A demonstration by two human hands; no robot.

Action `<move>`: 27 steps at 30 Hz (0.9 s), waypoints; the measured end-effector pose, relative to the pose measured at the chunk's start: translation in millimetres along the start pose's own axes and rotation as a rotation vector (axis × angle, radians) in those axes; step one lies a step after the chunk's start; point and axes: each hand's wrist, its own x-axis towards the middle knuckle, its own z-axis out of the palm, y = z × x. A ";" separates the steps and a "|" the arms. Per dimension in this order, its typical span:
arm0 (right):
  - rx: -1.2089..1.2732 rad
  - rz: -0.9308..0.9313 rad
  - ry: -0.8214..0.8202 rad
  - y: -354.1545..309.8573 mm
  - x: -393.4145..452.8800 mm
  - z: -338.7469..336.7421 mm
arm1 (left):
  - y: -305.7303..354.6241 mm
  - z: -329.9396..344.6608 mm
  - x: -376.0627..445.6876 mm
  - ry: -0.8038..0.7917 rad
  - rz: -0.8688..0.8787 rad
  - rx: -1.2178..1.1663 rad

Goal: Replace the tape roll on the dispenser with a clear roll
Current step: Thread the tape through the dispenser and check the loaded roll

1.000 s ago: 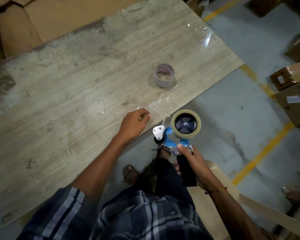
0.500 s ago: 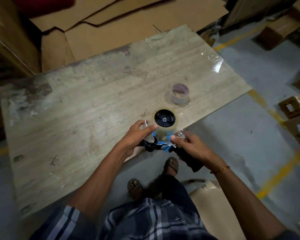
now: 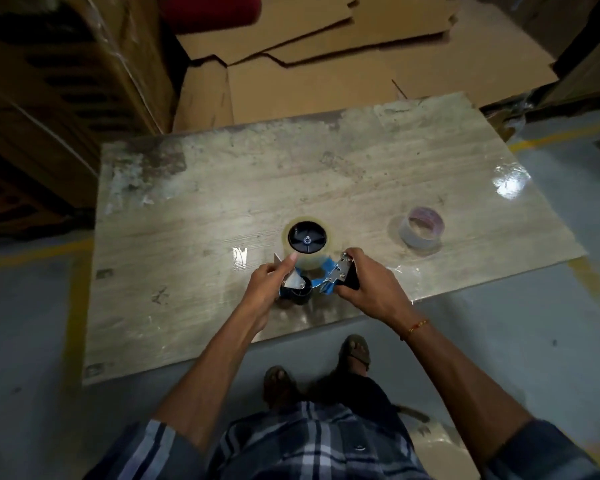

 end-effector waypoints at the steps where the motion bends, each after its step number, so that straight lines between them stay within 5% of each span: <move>1: -0.008 -0.023 -0.016 2.3 9.2 -2.7 | 1.6 -0.1 3.9 0.009 -0.005 0.005; 17: -0.078 -0.303 -0.190 44.6 150.6 -36.6 | 41.7 40.0 62.0 0.289 -0.052 -0.145; 27: 0.032 -0.323 -0.354 63.4 171.9 -46.2 | 43.4 50.0 77.1 0.459 -0.065 -0.012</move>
